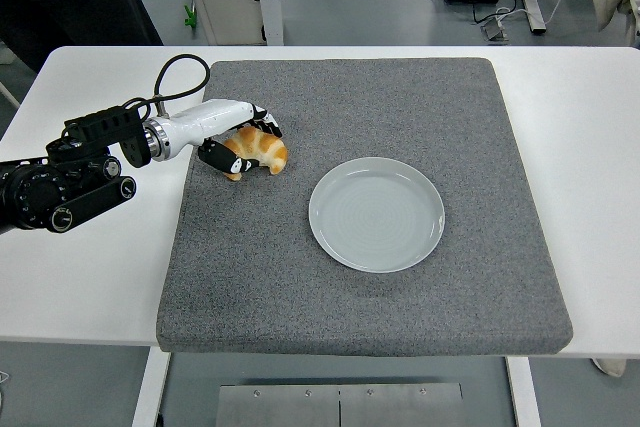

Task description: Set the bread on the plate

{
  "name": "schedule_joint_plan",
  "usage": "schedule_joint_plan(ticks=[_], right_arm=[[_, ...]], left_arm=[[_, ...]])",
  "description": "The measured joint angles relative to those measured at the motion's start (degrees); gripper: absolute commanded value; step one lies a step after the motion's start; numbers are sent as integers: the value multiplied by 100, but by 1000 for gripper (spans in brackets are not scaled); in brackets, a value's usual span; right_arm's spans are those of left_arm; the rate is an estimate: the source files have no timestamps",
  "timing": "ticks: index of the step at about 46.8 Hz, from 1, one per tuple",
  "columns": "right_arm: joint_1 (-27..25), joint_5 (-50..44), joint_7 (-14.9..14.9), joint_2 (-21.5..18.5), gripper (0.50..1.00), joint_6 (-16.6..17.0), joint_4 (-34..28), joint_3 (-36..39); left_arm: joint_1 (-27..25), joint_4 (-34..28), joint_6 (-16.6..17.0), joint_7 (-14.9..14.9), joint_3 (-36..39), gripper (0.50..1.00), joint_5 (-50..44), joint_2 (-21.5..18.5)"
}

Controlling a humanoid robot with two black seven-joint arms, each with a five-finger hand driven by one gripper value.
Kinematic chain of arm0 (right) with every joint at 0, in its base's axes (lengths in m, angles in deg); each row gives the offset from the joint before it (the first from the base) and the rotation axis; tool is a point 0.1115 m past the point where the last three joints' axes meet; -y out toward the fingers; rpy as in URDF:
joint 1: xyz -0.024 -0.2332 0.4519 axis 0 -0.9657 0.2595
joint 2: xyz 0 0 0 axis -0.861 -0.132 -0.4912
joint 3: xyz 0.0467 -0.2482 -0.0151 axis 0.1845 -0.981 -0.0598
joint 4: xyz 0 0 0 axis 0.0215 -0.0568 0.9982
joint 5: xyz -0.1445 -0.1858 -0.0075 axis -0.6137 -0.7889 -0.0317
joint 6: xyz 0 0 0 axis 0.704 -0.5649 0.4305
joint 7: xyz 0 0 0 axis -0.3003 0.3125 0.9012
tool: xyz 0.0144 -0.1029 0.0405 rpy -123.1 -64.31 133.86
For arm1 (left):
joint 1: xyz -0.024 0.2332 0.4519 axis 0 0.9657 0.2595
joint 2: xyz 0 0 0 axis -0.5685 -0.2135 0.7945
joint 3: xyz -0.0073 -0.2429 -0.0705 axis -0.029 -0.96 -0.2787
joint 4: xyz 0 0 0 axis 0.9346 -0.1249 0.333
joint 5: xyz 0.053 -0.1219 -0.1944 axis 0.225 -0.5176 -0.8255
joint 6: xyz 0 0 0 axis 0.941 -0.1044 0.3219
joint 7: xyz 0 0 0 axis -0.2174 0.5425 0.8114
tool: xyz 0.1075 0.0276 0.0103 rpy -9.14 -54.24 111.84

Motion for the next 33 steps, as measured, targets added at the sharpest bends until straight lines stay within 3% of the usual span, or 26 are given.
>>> schedule_joint_plan(ticks=[12,33], right_arm=[[-1,0,0,0,1000,0,0,0],[-1,0,0,0,1000,0,0,0]], left_arm=[[-94,0,-8,2,-56,505,-88,-45],[-762,34,-260,12,-349,500,-466,-293]])
